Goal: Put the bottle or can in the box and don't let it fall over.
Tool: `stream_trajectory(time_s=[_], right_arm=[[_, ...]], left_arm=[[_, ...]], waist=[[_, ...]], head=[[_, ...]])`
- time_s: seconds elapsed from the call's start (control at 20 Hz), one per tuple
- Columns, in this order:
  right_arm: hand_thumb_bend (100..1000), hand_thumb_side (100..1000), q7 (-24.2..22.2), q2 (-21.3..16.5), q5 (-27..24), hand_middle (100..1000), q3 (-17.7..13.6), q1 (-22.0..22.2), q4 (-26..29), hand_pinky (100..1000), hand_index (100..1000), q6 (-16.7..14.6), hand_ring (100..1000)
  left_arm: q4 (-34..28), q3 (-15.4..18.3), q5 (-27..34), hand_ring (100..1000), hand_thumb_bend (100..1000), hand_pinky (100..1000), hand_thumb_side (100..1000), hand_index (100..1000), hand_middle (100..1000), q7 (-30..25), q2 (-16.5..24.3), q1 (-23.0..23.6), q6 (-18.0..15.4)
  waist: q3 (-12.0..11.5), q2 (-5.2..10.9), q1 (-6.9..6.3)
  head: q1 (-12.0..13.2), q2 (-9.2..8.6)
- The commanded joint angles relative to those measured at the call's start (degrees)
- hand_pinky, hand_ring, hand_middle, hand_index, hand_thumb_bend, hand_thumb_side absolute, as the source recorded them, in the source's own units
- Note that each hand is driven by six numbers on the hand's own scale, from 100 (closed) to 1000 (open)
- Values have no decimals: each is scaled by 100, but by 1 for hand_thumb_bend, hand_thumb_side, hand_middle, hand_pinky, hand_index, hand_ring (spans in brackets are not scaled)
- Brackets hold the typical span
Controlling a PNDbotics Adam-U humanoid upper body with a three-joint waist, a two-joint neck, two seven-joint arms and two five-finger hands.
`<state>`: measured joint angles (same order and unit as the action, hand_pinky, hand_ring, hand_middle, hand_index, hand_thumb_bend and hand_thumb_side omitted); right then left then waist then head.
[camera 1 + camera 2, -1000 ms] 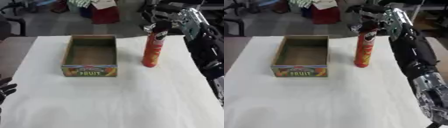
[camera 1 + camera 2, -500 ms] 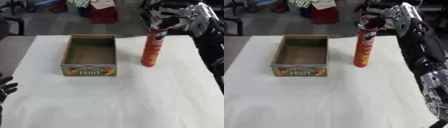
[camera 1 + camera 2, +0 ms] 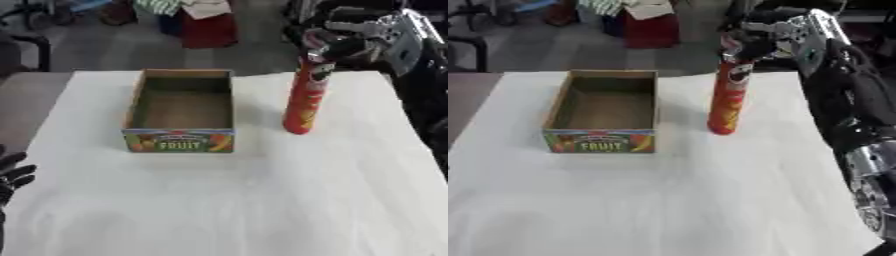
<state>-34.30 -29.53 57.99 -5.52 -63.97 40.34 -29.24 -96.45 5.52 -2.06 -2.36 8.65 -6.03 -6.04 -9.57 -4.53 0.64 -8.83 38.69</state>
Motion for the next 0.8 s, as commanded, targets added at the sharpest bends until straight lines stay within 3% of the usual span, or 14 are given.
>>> stream_trajectory(time_s=[0.05, 0.1, 0.25, 0.35, 0.45, 0.5, 0.65, 0.8], right_arm=[[248, 788, -30, -177, 104, 1000, -70, -54, -141, 1000, 1000, 90, 1000], [242, 778, -48, -171, 106, 1000, -79, -43, -179, 968, 1000, 120, 1000], [194, 736, -78, -142, 50, 1000, -94, -18, -215, 792, 1000, 144, 872], [100, 645, -57, -128, 1, 984, -95, -13, -193, 648, 1000, 115, 731], [100, 539, 10, -118, -38, 931, -87, -8, -153, 571, 989, 50, 627], [100, 446, 56, -112, -58, 889, -84, -4, -133, 543, 952, 7, 589], [100, 285, 219, -93, -117, 777, -68, 8, -81, 471, 843, -125, 495], [100, 139, 403, -75, -180, 591, -58, 22, -43, 355, 681, -235, 411]], left_arm=[[-110, 32, 26, 742, 251, 787, 1000, 974, 775, 25, 132, -31, -8], [-111, 32, 26, 742, 251, 787, 1000, 974, 775, 25, 131, -32, -8], [-112, 34, 32, 741, 251, 787, 1000, 974, 775, 30, 128, -33, -9], [-112, 32, 36, 741, 250, 787, 1000, 974, 775, 29, 126, -35, -9], [-112, 32, 40, 741, 250, 787, 1000, 974, 775, 29, 124, -36, -9], [-112, 32, 41, 741, 250, 787, 1000, 974, 775, 30, 124, -36, -9], [-112, 31, 45, 741, 250, 787, 1000, 974, 775, 31, 122, -40, -8], [-114, 33, 47, 740, 250, 787, 1000, 974, 775, 35, 120, -44, -7]], waist=[[1, 92, -20], [0, 91, -22], [-5, 91, -33], [-9, 91, -36], [-11, 91, -37], [-12, 91, -37], [-15, 90, -35], [-23, 91, -36]], head=[[7, -3], [7, -2], [1, -3], [-2, -2], [-2, -1], [-3, -2], [-4, -2], [-4, -5]])
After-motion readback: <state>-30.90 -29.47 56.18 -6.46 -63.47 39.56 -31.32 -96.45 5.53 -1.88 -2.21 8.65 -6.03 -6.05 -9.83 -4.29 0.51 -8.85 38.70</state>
